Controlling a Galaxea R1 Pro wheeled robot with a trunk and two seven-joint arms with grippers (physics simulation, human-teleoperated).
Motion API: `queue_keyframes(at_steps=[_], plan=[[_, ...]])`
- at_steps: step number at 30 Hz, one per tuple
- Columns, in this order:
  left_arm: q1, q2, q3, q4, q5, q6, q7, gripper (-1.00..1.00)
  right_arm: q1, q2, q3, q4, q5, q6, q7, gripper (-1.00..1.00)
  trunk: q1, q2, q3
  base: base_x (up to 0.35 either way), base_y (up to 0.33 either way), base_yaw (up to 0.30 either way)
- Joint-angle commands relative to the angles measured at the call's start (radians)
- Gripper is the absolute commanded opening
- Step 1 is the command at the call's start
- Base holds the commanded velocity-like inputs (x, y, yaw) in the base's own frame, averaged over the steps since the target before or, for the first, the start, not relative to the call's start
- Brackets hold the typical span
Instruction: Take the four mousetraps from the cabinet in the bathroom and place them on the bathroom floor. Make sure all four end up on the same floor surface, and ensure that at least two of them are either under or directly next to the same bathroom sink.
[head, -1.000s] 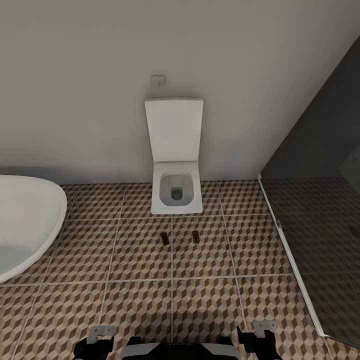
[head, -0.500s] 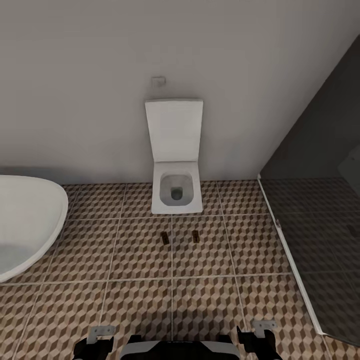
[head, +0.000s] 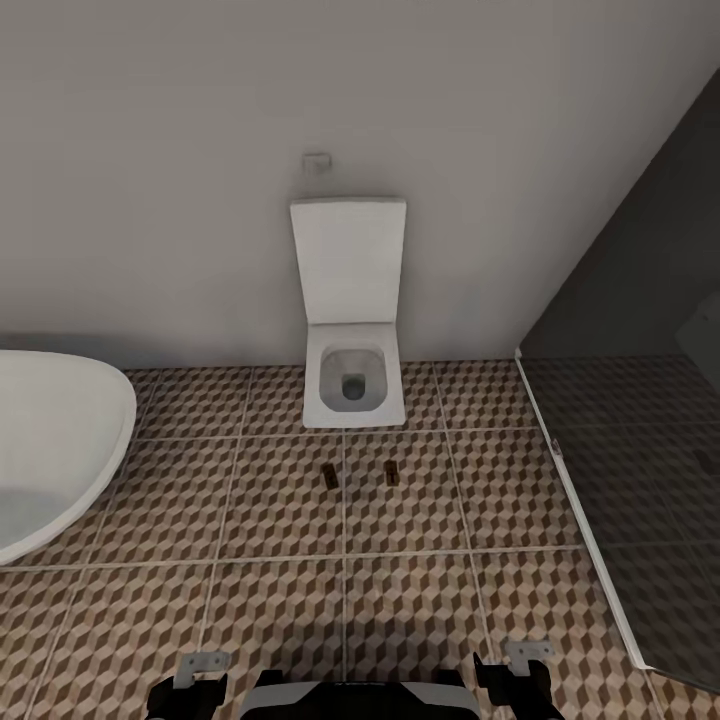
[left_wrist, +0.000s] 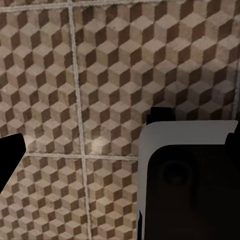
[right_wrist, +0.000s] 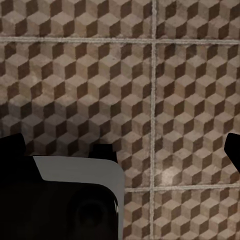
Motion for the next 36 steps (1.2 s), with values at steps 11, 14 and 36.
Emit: queue_keyframes(at_steps=[11,14,36], plan=[[-0.002,-0.001,-0.008,0.004,0.005,-0.006,0.001,1.00,-0.001,0.000,0.009,0.000,-0.006,-0.002,-0.004,1.00,0.001,-0.001,-0.001,0.000,0.000,0.000],[-0.002,-0.001,-0.008,0.004,0.005,-0.006,0.001,1.00,-0.001,0.000,0.009,0.000,-0.006,-0.002,-0.004,1.00,0.001,-0.001,-0.001,0.000,0.000,0.000],[-0.002,-0.001,-0.008,0.004,0.005,-0.005,0.002,1.00,-0.001,0.001,0.009,-0.001,-0.007,-0.008,-0.004,1.00,0.001,-0.001,0.008,0.000,0.000,0.000]])
